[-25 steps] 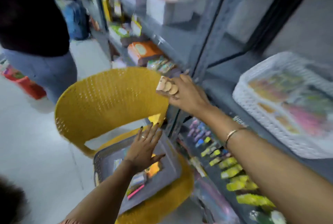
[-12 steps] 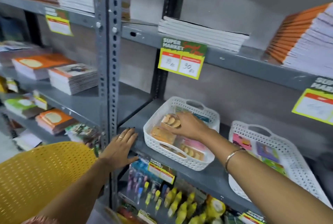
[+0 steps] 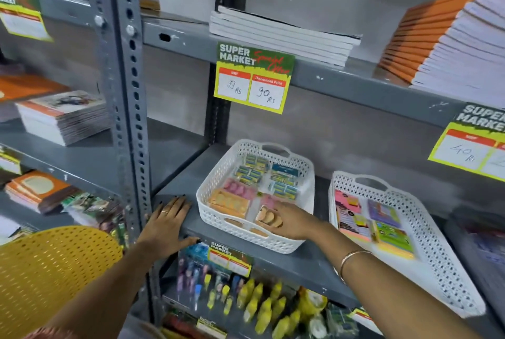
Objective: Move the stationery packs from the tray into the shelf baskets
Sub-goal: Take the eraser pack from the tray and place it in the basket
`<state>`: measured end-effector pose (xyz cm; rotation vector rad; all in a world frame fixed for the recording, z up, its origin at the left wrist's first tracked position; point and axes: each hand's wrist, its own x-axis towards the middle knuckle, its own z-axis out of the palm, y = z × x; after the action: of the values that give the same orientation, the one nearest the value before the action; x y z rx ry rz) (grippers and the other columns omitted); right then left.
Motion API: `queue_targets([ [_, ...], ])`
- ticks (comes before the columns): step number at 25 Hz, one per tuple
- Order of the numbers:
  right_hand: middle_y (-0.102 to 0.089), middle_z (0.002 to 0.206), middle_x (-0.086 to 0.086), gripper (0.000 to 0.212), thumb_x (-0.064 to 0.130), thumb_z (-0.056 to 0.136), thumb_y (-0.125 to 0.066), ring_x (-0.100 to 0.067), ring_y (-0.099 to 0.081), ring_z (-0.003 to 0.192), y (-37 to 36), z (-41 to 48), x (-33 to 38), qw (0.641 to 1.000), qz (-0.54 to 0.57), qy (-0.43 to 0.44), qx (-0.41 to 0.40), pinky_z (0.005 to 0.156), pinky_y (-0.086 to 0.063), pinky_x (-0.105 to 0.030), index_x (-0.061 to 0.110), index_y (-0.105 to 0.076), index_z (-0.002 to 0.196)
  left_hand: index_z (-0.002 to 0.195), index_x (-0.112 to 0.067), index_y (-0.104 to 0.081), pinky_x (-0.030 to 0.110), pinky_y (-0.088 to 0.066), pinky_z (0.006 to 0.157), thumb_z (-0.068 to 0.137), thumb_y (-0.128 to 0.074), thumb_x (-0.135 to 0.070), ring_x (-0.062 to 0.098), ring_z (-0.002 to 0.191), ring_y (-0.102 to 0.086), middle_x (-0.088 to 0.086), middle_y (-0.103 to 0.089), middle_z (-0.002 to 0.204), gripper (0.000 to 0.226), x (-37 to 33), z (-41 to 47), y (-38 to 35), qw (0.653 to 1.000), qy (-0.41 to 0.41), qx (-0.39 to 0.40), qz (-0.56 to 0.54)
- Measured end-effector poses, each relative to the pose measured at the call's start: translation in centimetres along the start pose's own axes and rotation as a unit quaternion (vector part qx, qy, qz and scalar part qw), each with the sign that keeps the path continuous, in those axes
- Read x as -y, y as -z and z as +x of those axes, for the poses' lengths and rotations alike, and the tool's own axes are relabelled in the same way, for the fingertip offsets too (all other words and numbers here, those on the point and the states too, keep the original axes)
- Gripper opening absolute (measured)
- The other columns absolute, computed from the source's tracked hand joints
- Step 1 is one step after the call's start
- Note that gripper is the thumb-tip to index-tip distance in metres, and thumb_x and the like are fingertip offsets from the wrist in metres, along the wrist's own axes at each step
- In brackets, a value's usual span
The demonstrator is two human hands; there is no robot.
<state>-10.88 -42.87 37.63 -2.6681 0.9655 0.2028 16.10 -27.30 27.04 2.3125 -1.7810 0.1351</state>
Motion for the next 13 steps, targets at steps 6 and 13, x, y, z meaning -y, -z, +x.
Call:
queue_targets([
  [6, -0.057, 0.128, -0.012, 0.053, 0.042, 0.085, -0.060, -0.030, -0.054, 0.112, -0.45, 0.47, -0.27, 0.999, -0.023, 0.027, 0.009, 0.086, -0.045, -0.035, 0.015, -0.043, 0.128, 0.146, -0.012, -0.024, 0.045, -0.007, 0.116, 0.075, -0.058, -0.067, 0.024, 0.143, -0.017, 0.009, -0.023, 0.155, 0.096, 0.20, -0.05, -0.17, 1.000, -0.011, 0.000, -0.003],
  [13, -0.058, 0.130, -0.006, 0.054, 0.040, 0.085, -0.061, -0.027, -0.055, 0.116, 0.04, 0.23, -0.04, 0.999, -0.013, 0.043, 0.013, 0.093, -0.047, -0.034, 0.017, -0.044, 0.130, 0.145, -0.016, -0.026, 0.045, -0.008, 0.116, 0.076, -0.055, -0.069, 0.024, 0.143, -0.017, 0.009, -0.024, 0.154, 0.092, 0.17, -0.13, -0.30, 1.000, -0.011, -0.014, 0.008],
])
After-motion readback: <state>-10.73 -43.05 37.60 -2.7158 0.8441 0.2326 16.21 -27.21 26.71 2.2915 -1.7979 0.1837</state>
